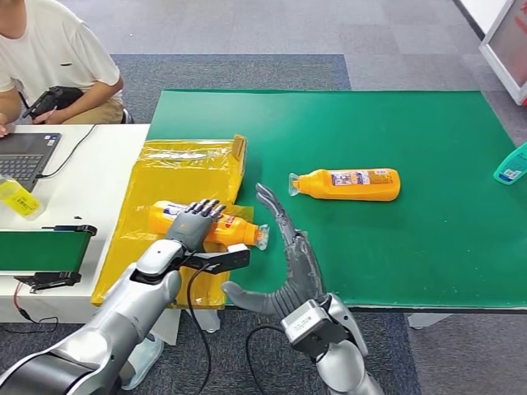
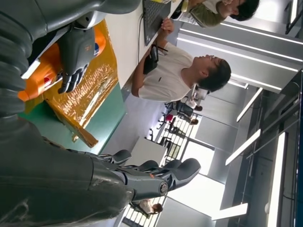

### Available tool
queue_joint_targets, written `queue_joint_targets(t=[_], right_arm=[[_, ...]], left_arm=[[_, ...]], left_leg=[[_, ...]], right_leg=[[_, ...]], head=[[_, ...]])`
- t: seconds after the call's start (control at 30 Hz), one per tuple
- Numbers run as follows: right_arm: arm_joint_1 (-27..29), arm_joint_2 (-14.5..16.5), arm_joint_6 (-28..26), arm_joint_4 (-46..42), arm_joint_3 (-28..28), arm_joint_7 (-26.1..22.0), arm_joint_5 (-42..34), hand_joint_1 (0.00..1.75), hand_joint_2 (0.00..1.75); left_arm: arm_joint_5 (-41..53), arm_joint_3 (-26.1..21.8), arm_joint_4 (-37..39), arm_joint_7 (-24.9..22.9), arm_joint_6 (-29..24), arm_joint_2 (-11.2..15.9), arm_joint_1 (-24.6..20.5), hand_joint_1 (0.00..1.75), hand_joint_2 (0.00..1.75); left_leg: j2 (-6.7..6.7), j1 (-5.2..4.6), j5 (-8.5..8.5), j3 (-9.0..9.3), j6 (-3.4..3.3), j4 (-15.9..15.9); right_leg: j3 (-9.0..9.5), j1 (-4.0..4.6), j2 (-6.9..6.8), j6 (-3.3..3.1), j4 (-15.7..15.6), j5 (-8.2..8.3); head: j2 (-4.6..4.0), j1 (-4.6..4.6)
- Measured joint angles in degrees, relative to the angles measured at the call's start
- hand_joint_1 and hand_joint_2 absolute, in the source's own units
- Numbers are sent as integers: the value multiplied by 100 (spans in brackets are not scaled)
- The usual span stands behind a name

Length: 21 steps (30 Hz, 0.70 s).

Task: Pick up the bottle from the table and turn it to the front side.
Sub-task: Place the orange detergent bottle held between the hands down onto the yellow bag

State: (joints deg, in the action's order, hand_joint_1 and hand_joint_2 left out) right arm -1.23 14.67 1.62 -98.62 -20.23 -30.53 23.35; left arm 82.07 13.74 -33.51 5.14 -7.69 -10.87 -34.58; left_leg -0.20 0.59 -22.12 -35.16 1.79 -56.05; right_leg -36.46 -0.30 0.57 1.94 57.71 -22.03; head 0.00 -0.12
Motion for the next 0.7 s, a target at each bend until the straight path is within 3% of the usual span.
queue_joint_targets(t=[0.7], right_arm=[[18,0,31,-1,136,-17,31,0,175]], left_arm=[[-490,-47,-263,379,57,33,134,0,0]], left_leg=[[0,0,1,0,-1,0]], right_leg=[[2,0,0,0,0,1]], head=[[0,-1]])
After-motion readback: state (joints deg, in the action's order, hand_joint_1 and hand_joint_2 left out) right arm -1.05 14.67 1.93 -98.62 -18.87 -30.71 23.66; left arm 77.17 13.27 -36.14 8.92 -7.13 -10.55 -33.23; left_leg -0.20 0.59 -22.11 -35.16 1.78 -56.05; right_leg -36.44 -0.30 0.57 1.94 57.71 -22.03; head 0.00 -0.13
